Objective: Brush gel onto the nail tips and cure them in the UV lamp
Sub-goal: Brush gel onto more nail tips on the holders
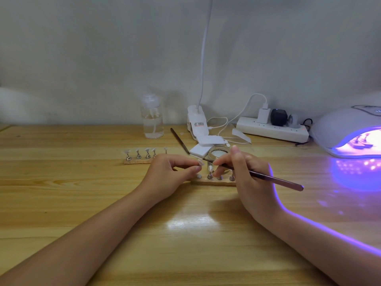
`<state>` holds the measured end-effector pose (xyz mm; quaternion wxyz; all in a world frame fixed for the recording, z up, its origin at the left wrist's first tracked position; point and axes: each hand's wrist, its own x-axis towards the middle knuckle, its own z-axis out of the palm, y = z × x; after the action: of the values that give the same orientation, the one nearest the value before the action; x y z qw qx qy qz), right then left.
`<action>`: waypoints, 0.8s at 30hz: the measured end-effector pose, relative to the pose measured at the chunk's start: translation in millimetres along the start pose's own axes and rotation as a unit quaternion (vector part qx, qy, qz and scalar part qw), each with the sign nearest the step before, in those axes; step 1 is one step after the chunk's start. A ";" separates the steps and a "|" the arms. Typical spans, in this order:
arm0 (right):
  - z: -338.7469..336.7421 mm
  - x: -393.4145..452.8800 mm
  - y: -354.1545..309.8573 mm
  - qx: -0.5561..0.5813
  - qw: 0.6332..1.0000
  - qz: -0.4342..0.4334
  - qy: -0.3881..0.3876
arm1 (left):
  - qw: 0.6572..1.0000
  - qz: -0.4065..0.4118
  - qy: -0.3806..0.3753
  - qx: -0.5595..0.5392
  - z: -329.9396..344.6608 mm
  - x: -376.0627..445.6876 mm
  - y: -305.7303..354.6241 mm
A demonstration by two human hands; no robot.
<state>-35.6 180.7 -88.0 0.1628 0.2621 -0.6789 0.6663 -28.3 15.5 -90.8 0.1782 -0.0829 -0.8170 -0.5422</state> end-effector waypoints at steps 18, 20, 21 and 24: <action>0.3 1.7 1.9 -0.019 1.000 0.009 -0.013 | 0.999 0.037 -0.022 -0.006 2.5 -1.3 -1.5; 0.3 1.1 2.3 -0.024 0.999 0.012 -0.017 | 0.999 0.038 -0.020 0.003 2.7 -1.0 -1.2; 0.2 0.3 3.0 -0.018 1.000 0.011 -0.017 | 0.999 0.037 -0.017 0.006 2.6 -0.9 -1.1; -1.5 -1.5 4.4 0.005 1.000 0.000 -0.012 | 0.999 0.032 -0.014 0.017 2.1 -1.3 -0.7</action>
<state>-37.0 182.3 -92.4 0.1536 0.2706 -0.6773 0.6666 -27.8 17.2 -92.7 0.1850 -0.1137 -0.8255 -0.5209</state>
